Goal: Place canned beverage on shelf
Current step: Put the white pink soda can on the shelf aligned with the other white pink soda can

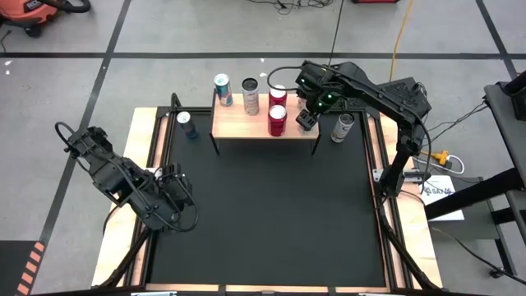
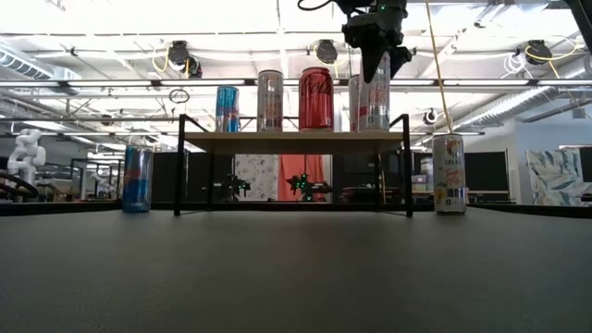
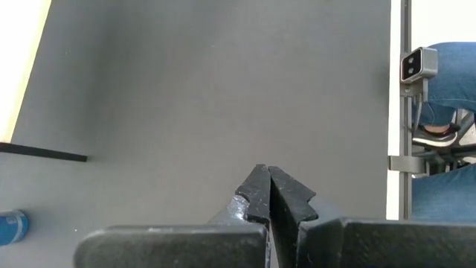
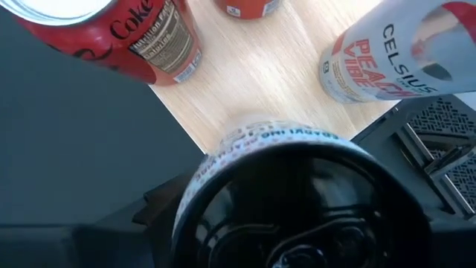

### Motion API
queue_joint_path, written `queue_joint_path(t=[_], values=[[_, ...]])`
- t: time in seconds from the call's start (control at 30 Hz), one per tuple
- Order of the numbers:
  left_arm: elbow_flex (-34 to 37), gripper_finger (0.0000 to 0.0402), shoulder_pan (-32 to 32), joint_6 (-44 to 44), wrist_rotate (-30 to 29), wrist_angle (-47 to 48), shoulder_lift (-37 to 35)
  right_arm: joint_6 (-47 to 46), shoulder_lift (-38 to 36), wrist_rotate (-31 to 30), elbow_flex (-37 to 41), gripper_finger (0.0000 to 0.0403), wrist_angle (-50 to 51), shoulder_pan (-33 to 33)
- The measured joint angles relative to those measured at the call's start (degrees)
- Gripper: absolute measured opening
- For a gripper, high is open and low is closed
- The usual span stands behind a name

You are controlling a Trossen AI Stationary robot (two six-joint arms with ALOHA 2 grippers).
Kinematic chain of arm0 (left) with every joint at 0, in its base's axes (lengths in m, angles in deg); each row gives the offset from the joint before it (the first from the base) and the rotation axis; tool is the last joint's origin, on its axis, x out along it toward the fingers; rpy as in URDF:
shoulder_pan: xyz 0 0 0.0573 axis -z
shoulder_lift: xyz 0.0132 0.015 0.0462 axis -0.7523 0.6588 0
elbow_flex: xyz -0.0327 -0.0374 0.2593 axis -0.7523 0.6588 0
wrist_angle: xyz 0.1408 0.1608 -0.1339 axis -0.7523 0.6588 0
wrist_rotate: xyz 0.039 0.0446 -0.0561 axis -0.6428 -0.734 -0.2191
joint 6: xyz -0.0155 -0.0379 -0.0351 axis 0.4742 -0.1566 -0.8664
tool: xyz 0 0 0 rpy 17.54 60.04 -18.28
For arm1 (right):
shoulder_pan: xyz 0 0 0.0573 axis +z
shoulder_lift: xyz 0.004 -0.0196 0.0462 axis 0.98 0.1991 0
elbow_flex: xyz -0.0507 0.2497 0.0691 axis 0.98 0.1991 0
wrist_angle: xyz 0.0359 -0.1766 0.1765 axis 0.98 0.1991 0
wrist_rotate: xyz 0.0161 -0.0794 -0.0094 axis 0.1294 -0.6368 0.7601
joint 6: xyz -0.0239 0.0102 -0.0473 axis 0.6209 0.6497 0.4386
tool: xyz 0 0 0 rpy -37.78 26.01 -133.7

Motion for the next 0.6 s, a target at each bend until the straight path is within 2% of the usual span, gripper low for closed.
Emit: queue_joint_path(t=[0.6], values=[[0.0, 0.0, -0.01, 0.04, 0.0, 0.0, 0.0, 0.5, 0.02, 0.24, 0.0, 0.0274, 1.22, 0.0]])
